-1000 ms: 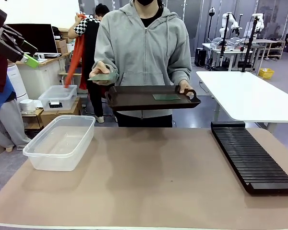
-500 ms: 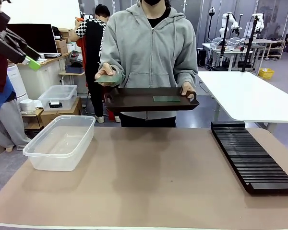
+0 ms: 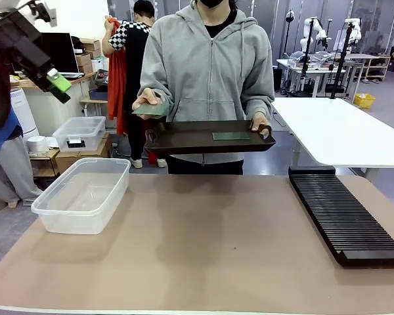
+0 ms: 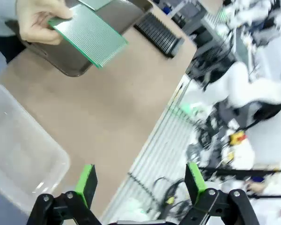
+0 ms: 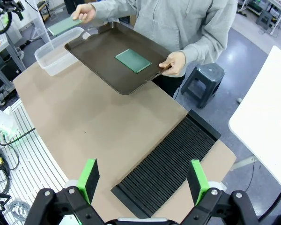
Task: Sort PCBs into racks and boxes based on the side picked up.
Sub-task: Pick up the Blank PCB handed by the Human.
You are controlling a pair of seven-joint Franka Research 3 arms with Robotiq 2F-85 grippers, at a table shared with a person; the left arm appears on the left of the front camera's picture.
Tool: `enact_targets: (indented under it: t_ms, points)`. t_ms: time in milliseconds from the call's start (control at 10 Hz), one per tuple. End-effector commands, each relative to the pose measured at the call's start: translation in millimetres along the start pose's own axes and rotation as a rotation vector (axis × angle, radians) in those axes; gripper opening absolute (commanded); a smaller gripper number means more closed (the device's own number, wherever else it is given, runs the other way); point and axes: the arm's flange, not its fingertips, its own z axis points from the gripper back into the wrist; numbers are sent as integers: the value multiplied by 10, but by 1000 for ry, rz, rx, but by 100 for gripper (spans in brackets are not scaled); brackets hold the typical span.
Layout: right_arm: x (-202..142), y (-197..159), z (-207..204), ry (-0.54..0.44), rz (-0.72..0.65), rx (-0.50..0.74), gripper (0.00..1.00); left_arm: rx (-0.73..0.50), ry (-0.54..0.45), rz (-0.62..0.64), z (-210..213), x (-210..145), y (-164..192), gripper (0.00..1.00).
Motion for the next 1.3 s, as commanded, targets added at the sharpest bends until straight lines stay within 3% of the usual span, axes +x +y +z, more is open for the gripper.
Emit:
enact_targets:
  t_ms: [0, 100, 500, 600, 700, 1100, 1200]
  points:
    - [-4, 6, -8, 1, 1, 2, 100, -118, -126, 229, -18, 178, 89, 100]
    - [-4, 6, -8, 1, 1, 2, 100, -168, -173, 297, -89, 208, 241, 100]
    - [-4, 6, -8, 1, 1, 2, 100, -167, -307, 433, -367, 118, 530, 100]
    - [-4, 6, -8, 1, 1, 2, 100, -92, -305, 380, -382, 95, 555, 100]
    - [-4, 6, -8, 1, 1, 2, 100, -167, -258, 397, -258, 195, 589, 100]
    - [-4, 6, -8, 1, 1, 2, 100, -151, -266, 397, -310, 191, 586, 100]
    - [-4, 6, -8, 1, 1, 2, 100, -187, -263, 450, -435, 224, 661, 100]
